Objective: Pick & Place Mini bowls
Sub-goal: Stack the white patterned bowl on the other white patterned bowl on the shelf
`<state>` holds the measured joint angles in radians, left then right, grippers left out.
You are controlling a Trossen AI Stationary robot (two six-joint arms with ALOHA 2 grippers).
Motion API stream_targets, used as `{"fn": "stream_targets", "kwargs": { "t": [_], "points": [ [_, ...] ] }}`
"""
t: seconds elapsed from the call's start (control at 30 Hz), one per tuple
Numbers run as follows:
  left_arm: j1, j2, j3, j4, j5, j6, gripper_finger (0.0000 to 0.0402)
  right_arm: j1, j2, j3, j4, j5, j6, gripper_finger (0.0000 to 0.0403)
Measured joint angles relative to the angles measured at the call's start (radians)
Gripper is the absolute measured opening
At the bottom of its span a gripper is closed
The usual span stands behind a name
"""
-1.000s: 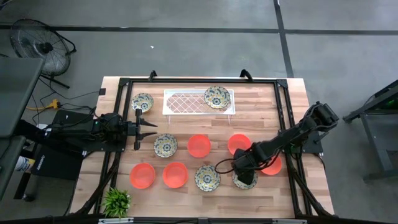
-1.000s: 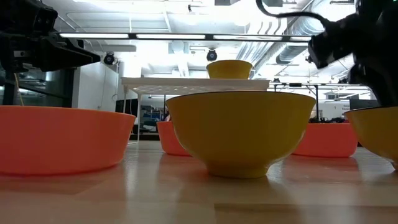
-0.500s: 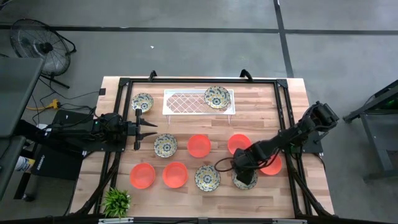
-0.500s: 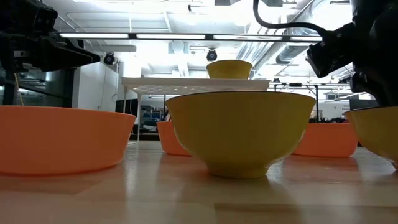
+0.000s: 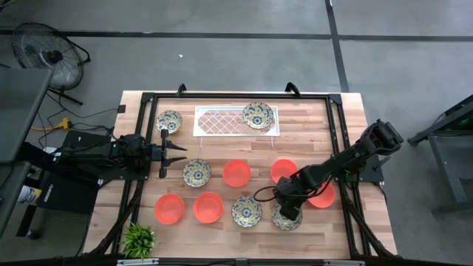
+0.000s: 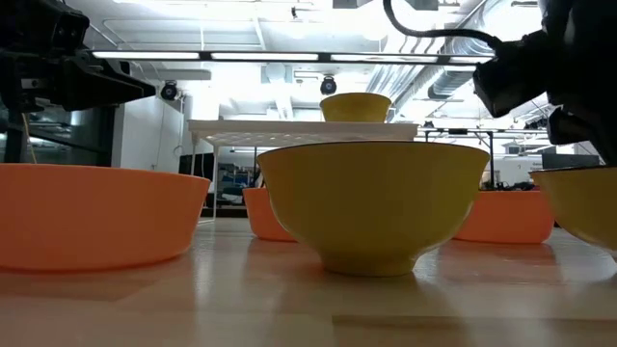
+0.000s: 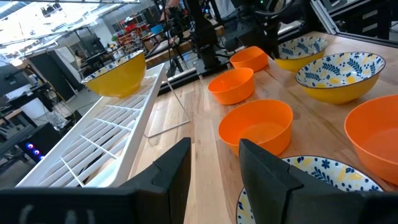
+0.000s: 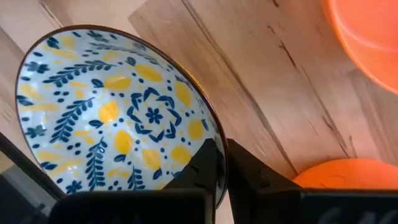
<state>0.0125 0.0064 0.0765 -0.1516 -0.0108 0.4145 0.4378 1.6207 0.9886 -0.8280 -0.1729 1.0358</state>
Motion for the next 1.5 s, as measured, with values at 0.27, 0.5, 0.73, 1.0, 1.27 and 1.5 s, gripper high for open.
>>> {"fn": "stream_targets", "kwargs": {
  "t": [0.27,0.5,0.73,1.0,1.27,1.5],
  "points": [
    [0.0,0.0,0.0,0.0,0.0,0.0,0.0131,0.0,0.0,0.003,0.017,-0.025,0.06,0.0003],
    [0.0,0.0,0.0,0.0,0.0,0.0,0.0131,0.0,0.0,0.035,0.012,-0.045,0.144,0.0001],
    [0.0,0.0,0.0,0.0,0.0,0.0,0.0131,0.0,-0.017,0.043,0.023,-0.076,0.198,0.0],
    [0.0,0.0,0.0,0.0,0.0,0.0,0.0131,0.0,-0.018,0.043,0.077,-0.125,0.224,0.0],
    [0.0,0.0,0.0,0.0,0.0,0.0,0.0131,0.0,-0.018,0.07,0.098,-0.145,0.243,0.0],
    [0.0,0.0,0.0,0.0,0.0,0.0,0.0131,0.0,-0.019,0.172,-0.035,-0.15,0.231,0.0]
  ]
}}
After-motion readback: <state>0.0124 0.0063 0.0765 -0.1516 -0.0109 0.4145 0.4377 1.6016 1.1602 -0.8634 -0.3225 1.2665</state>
